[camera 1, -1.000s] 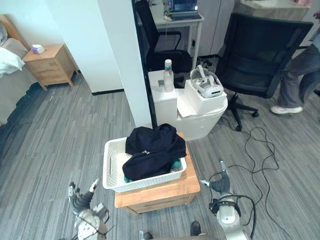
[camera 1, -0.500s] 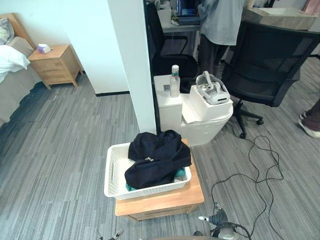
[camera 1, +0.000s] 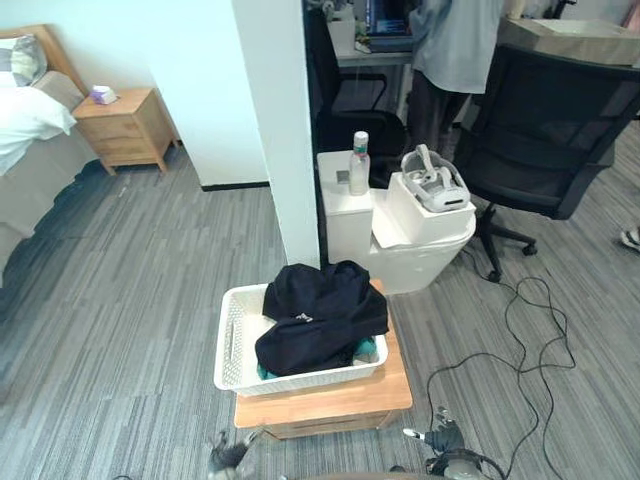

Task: Tidy the bed and pick cloth on bed and put in laundry

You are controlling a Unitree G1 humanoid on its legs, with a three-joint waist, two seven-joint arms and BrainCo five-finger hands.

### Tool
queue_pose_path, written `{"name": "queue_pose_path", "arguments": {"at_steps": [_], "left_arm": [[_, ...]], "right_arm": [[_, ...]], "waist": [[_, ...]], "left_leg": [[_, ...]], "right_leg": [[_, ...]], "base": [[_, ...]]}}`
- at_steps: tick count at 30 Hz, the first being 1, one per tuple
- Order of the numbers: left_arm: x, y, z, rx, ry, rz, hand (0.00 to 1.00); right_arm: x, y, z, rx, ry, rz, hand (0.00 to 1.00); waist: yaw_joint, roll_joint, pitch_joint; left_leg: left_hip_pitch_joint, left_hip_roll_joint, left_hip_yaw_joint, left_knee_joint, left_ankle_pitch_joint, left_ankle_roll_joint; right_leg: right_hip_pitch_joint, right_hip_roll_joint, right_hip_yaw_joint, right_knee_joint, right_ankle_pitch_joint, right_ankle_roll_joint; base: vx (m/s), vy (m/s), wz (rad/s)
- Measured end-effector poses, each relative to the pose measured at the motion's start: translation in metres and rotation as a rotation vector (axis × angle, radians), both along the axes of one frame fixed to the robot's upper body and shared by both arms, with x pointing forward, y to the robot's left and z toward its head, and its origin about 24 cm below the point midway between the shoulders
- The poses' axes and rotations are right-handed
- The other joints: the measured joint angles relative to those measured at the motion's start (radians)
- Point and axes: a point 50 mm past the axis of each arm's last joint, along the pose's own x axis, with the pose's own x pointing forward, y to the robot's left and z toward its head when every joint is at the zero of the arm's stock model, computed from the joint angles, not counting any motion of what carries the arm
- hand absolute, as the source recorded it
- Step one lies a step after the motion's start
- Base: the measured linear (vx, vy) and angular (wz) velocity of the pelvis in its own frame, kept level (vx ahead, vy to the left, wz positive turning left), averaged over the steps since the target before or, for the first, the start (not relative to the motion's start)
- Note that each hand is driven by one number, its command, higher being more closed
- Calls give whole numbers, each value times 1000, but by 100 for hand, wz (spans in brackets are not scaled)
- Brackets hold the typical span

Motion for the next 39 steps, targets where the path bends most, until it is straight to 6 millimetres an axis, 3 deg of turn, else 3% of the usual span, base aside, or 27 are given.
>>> {"name": "queue_pose_path", "arguments": {"at_steps": [2,3,5,8,9,11,13,14,15,16,17,18,19,20,21,22,23,24,25,26,27,30,31,34,39], "left_arm": [[12,-2,12,-38,-93,41,0],[13,1,15,-49,-118,73,0],[10,5,14,-53,-114,112,0],[3,8,14,-65,-104,166,0],[-2,9,13,-74,-95,189,0],[4,4,15,-78,-108,165,0],[4,1,15,-56,-100,138,0],[5,1,16,-49,-104,131,0],[7,-3,18,-32,-110,103,0],[11,-7,19,-17,-116,65,0],[16,2,24,26,-137,58,0],[20,0,23,30,-134,47,0],[18,-4,20,34,-114,25,0],[12,-11,18,38,-94,-16,0],[12,-14,19,41,-100,-42,0],[14,-19,21,46,-115,-77,0],[19,-24,23,43,-128,-120,0],[22,-21,22,60,-127,-141,0],[22,-22,22,57,-128,-148,0],[18,-26,19,40,-107,-160,0],[14,-26,17,40,-97,-179,0],[6,-24,14,52,-68,-233,0],[7,-24,14,50,-72,-258,0],[6,-22,14,57,-72,-287,0],[8,-22,15,62,-83,-313,0]], "right_arm": [[-2,2,2,17,-14,-19,0],[1,6,4,20,-30,4,0],[10,6,8,12,-67,21,0],[26,12,14,11,-116,52,0],[31,14,15,14,-131,54,0],[22,6,11,-25,-92,60,0],[21,-3,10,-63,-76,70,0],[22,-5,10,-69,-75,71,0],[25,-11,12,-86,-79,73,0],[25,-15,11,-93,-74,65,0],[25,-9,10,-76,-72,66,0],[27,-9,10,-83,-78,74,0],[29,-11,10,-93,-69,86,0],[27,-15,11,-109,-65,90,0],[26,-17,10,-113,-61,86,0],[25,-17,10,-114,-59,87,0],[23,-18,10,-115,-61,78,0],[23,-15,10,-101,-66,60,0],[24,-15,10,-102,-72,54,0],[26,-19,12,-109,-77,42,0],[25,-16,11,-98,-76,37,0],[27,-10,13,-82,-93,33,0],[29,-9,14,-79,-101,35,0],[28,-9,14,-67,-106,47,0],[24,-4,14,-51,-106,52,0]], "waist": [[3,-28,-3],[21,-17,6],[56,-18,8],[63,-3,21],[54,3,29],[48,-3,30],[31,6,41],[25,13,48],[25,16,72],[9,40,85],[0,-4,89],[-3,1,111],[-3,22,123],[-14,58,121],[-19,64,122],[-32,70,119],[-50,54,105],[-66,23,98],[-60,45,95],[-80,62,104],[-77,72,101],[-79,57,107],[-79,51,112],[-87,42,127],[-92,23,122]], "left_leg": [[-24,-16,-110,10,23,-2],[-31,-22,-151,11,30,-8],[-39,-23,-187,20,39,-18],[-90,-17,-240,18,40,-32],[-102,3,-150,35,26,-7],[-161,56,91,198,6,21],[-216,71,180,318,-23,56],[-229,68,175,332,-15,63],[-226,57,141,300,14,80],[-205,46,71,172,83,62],[-219,31,113,205,22,91],[-230,56,186,337,-68,97],[-211,116,313,506,-162,110],[-197,148,400,534,-188,124],[-194,117,410,513,-181,125],[-166,71,372,428,-164,123],[-140,-25,295,262,-112,142],[-127,-42,355,257,-149,160],[-127,17,406,325,-188,174],[-115,34,427,326,-185,144],[-93,7,408,274,-158,158],[-82,-23,385,207,-120,159],[-81,-32,384,172,-103,158],[-63,-41,369,111,-63,135],[-71,-77,299,83,-51,119]], "right_leg": [[20,-10,63,29,-42,25],[51,-17,50,21,-65,48],[85,-20,12,-7,-82,58],[148,-27,-78,-114,-106,59],[165,-25,-119,-132,-101,56],[172,-49,-211,-135,-104,52],[190,-42,-266,-120,-104,53],[194,-38,-280,-106,-104,52],[182,-30,-290,-62,-86,21],[172,28,-270,-150,-86,-26],[172,21,-284,-266,-5,-36],[201,10,-326,-262,4,22],[217,3,-380,-225,4,20],[219,1,-433,-160,-1,22],[217,-1,-458,-129,-13,7],[214,-18,-476,-132,-39,16],[218,-10,-498,-181,-37,-8],[227,-61,-553,-216,-12,27],[229,-57,-578,-191,-8,37],[228,-58,-618,-143,-5,36],[214,-78,-620,-107,2,32],[130,-118,-576,30,1,30],[55,-119,-499,104,-1,39],[-44,-59,-278,148,-2,40],[10,-40,-138,59,-5,34]], "base": [[78,-170,180],[65,-218,152],[-41,-150,76],[-137,-157,82],[-123,-80,80],[-63,-43,109],[26,24,101],[8,29,116],[-88,37,129],[-75,42,148],[-60,36,136],[4,67,112],[-18,121,104],[-46,160,104],[-77,175,120],[-120,176,166],[-86,151,221],[-50,113,184],[21,88,152],[-1,160,89],[-20,149,80],[-113,114,25],[-157,73,3],[-133,40,11],[-109,-59,55]]}}
